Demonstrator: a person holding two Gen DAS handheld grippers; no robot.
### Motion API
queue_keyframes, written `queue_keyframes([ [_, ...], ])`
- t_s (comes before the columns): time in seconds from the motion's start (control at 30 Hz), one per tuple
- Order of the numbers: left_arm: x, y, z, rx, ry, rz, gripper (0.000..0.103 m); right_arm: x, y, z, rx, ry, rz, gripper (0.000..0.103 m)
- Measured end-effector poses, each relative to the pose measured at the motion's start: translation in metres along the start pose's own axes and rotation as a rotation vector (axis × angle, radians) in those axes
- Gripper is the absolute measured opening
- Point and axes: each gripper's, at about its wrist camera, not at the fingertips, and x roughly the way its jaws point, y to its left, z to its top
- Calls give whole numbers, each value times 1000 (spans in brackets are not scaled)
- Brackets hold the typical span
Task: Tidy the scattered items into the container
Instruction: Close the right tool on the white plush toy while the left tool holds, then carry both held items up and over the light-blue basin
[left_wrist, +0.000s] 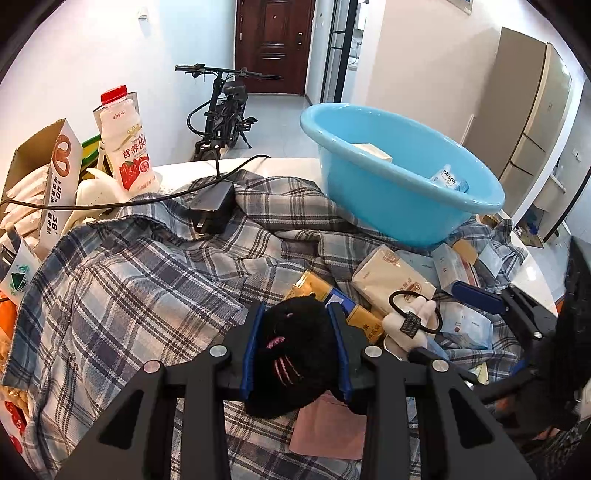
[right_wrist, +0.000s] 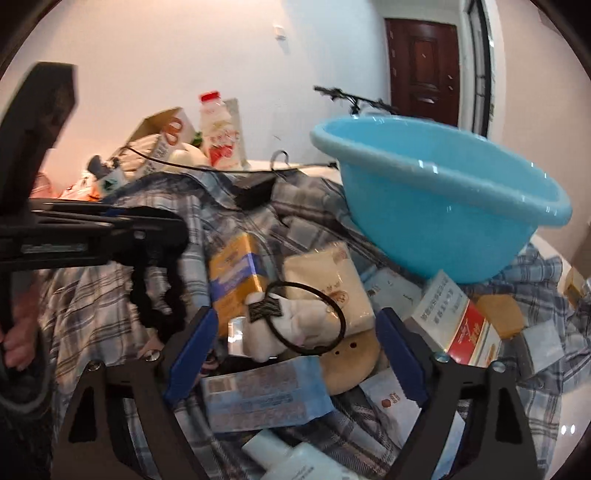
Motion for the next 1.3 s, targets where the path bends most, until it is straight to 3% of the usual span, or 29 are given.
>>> queue_keyframes([
  [0.2, -2, 1, 0, -4, -5, -2, 36, 6, -15, -2, 97, -4, 80, 79],
  [0.3, -2, -1, 0, 5, -1, -2, 36, 4, -9, -3, 87, -26, 129, 72],
  [0.37, -2, -4, -1, 12, 1, -1, 36, 7, -1, -3, 49, -12, 113, 68],
  [0.47, -2, -6, -1, 18, 1, -4, 36, 12, 8, -5, 12, 7, 110, 52],
  [0.5, -3, -7, -2, 20, 0, -4, 36, 11, 8, -5, 11, 0, 120, 37],
  [0.53, -3, -7, -2, 21, -1, -5, 36, 9, 8, -5, 10, -7, 125, 30],
  [0.83, -7, -7, -1, 19, -11, -5, 36, -31, 0, 2, 3, -162, 47, 27],
  [1.3, -3, -24, -3, 44, -1, -66, 36, -37, -23, 8, 54, -131, -22, 27],
])
